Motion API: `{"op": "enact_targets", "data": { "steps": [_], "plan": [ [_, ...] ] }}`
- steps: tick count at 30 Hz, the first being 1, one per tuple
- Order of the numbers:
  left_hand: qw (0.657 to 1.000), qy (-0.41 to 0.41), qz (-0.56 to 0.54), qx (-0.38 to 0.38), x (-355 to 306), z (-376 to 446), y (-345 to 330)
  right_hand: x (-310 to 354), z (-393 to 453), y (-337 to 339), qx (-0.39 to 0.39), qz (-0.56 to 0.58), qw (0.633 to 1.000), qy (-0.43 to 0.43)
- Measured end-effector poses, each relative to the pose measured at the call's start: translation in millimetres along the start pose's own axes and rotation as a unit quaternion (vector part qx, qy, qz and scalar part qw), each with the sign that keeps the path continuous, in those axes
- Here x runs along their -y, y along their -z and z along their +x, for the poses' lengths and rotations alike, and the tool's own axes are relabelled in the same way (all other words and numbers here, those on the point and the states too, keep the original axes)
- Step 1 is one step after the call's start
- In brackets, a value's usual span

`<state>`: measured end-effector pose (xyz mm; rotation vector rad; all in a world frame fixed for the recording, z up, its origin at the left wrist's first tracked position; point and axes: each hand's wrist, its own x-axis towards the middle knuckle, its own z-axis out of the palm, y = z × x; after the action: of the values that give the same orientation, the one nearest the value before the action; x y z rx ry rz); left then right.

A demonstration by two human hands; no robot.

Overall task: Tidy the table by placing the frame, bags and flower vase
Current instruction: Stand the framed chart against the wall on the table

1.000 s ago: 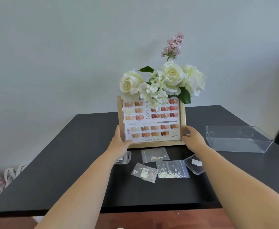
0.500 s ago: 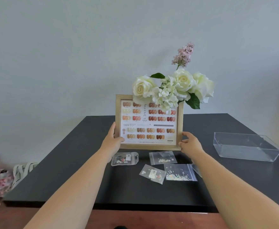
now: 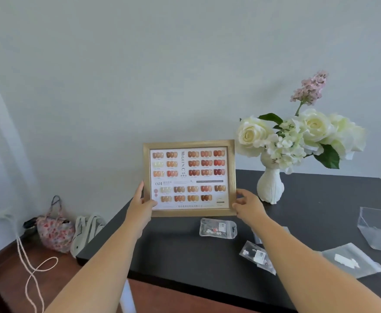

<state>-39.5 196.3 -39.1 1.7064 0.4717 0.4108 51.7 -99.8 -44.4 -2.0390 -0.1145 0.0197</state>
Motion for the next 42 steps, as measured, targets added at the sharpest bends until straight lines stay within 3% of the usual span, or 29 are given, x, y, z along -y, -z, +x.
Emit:
{"op": "enact_targets", "data": {
  "steps": [13,24,42],
  "plan": [
    [0.999,-0.003,0.014,-0.031,9.2,116.3,12.9,26.7,103.0,-48.7,0.046,0.008,0.999,0.026],
    [0.999,-0.011,0.038,0.012,6.4,238.4,-29.5,17.4,202.5,-65.8,0.054,0.06,0.997,0.002],
    [0.997,-0.017,0.013,0.074,12.6,334.6,-80.2,-7.1,279.6,-78.8,-0.029,0.092,0.995,-0.036]
  ]
}}
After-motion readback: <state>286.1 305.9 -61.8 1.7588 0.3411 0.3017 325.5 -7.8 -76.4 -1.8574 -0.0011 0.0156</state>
